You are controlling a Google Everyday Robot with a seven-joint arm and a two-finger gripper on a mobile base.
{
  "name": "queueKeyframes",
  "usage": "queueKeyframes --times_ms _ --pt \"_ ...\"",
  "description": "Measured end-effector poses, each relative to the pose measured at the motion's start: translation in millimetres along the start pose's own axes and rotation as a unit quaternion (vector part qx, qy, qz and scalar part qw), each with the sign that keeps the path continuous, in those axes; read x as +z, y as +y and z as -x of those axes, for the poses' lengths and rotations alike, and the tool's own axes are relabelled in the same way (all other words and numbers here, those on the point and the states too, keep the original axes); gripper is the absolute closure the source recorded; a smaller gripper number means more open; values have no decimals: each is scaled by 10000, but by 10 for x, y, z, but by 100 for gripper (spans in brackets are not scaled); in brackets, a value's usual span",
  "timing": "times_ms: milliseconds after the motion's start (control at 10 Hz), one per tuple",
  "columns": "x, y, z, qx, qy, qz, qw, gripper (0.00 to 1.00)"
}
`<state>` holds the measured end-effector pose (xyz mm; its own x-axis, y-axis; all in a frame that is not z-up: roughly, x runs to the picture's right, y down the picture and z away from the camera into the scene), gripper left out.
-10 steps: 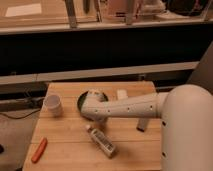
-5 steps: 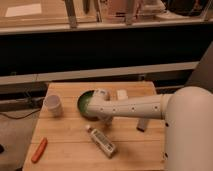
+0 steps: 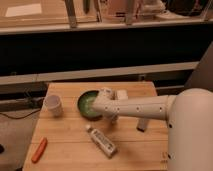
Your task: Push the eraser across the table
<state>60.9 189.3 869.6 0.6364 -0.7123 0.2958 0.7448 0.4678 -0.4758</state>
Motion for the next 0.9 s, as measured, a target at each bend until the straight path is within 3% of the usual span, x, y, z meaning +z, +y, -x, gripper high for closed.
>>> queueKeyframes --times_ms 300,500,700,900 --pt "-27 91 -124 115 18 -15 9999 100" --pt "-238 336 -483 232 -194 -413 9987 100" --pt "-417 491 -699 330 -412 -875 9948 100" --pt "-444 506 -762 409 -515 -945 9934 100"
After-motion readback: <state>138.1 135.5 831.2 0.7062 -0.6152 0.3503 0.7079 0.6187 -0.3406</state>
